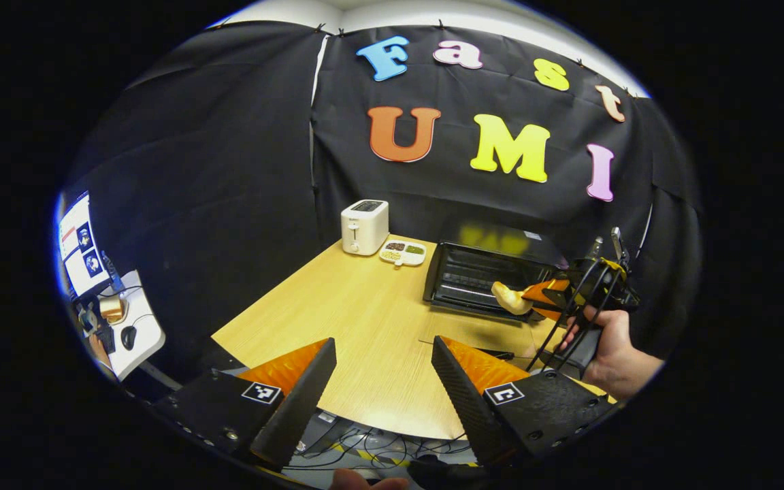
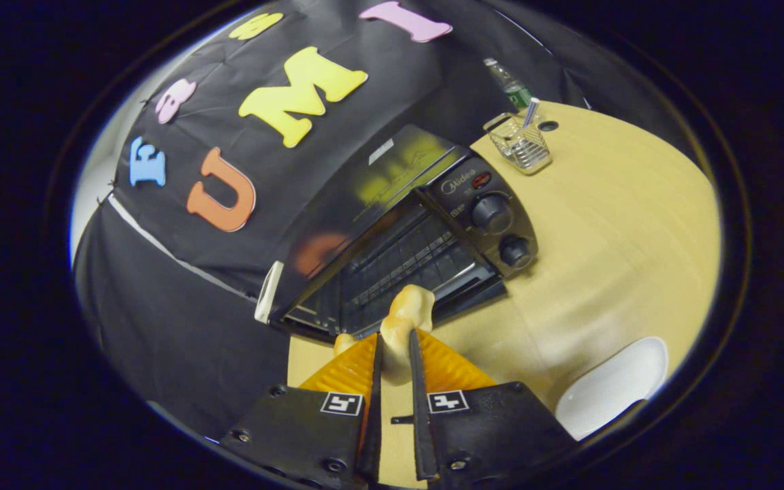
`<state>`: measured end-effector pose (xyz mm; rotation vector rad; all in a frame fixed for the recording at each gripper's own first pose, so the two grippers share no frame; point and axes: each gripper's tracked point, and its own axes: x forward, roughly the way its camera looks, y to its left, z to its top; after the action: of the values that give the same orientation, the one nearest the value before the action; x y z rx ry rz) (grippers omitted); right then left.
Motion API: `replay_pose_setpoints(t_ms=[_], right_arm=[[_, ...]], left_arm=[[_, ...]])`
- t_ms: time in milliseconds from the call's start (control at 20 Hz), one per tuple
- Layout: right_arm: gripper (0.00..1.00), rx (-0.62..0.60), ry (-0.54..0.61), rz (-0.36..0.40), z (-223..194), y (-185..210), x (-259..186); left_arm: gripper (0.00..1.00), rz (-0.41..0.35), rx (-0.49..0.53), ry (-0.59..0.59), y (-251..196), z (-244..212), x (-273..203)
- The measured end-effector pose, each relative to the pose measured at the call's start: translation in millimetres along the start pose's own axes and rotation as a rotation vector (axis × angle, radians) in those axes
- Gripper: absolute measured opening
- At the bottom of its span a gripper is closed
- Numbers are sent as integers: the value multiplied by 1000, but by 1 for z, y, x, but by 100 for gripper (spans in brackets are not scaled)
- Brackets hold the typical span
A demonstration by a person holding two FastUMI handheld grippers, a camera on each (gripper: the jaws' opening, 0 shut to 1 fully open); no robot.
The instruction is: Open the electric oven with the left hand, put the food in, and close the electric oven.
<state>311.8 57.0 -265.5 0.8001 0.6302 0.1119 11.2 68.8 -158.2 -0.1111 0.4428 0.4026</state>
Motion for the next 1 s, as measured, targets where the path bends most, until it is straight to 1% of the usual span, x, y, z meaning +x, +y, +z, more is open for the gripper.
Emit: replay_pose_setpoints(t_ms=[50, 100, 200, 350, 450, 500, 650, 700, 800, 900, 1000], right_arm=[[19, 33, -22, 4, 2, 2, 15], [22, 65, -43, 9, 5, 3, 28], [20, 125, -70, 15, 8, 4, 54], [19, 197, -101, -4, 16, -3, 81], [22, 215, -115, -3, 21, -3, 93], [19, 218, -123, 4, 24, 0, 98], [24, 186, -157, -2, 28, 2, 107], [25, 187, -159, 15, 29, 5, 109], [27, 177, -160, 20, 29, 6, 113], [42, 134, -152, 25, 25, 11, 107], [60, 40, -151, -15, 22, 9, 94]], left_arm=[[93, 18, -2, 12, 3, -1, 0], [93, 35, -4, 27, 5, -1, 1], [93, 63, -12, 54, 11, -5, 1], [93, 101, 2, 84, 14, -6, -2], [93, 112, 17, 89, 14, -3, 5], [93, 113, 23, 92, 14, -4, 7], [93, 116, 29, 96, 9, -3, 8], [93, 114, 29, 91, 7, -1, 8], [93, 112, 21, 85, 4, -2, 10], [93, 97, 9, 75, -2, -3, 11], [93, 57, -1, 61, -7, -2, 13]])
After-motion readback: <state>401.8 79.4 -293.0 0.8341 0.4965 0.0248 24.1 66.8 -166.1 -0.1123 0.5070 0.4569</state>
